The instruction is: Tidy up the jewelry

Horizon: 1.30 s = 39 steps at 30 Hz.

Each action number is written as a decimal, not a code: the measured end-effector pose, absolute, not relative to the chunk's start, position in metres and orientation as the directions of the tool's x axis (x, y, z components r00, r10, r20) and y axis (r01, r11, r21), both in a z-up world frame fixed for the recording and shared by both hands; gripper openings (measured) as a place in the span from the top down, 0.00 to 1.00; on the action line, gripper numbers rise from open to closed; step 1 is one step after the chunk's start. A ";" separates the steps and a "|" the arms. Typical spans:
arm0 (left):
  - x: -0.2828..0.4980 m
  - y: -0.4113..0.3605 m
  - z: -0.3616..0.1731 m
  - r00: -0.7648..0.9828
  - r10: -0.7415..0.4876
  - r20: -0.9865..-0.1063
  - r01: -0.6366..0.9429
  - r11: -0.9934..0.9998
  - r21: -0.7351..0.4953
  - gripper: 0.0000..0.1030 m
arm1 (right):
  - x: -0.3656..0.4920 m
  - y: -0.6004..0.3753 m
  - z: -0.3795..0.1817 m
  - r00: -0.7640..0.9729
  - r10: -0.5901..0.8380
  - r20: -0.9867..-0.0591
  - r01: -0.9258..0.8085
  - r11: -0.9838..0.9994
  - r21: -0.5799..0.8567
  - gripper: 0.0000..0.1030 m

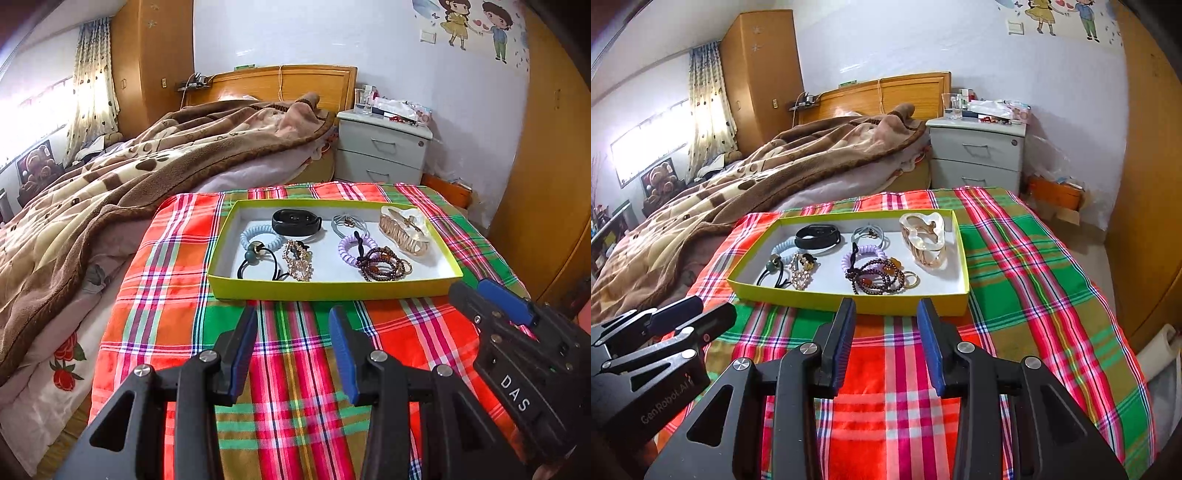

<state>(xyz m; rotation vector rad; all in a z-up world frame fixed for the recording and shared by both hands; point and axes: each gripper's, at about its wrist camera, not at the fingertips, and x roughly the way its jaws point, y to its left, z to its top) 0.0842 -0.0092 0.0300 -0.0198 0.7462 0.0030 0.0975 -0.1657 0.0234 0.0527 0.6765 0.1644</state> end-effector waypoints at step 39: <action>0.081 -0.006 0.026 0.720 -0.002 -0.694 -0.018 1.000 -0.022 0.59 | 0.096 -0.159 0.023 0.761 0.176 -0.624 -0.149 0.984 0.096 0.65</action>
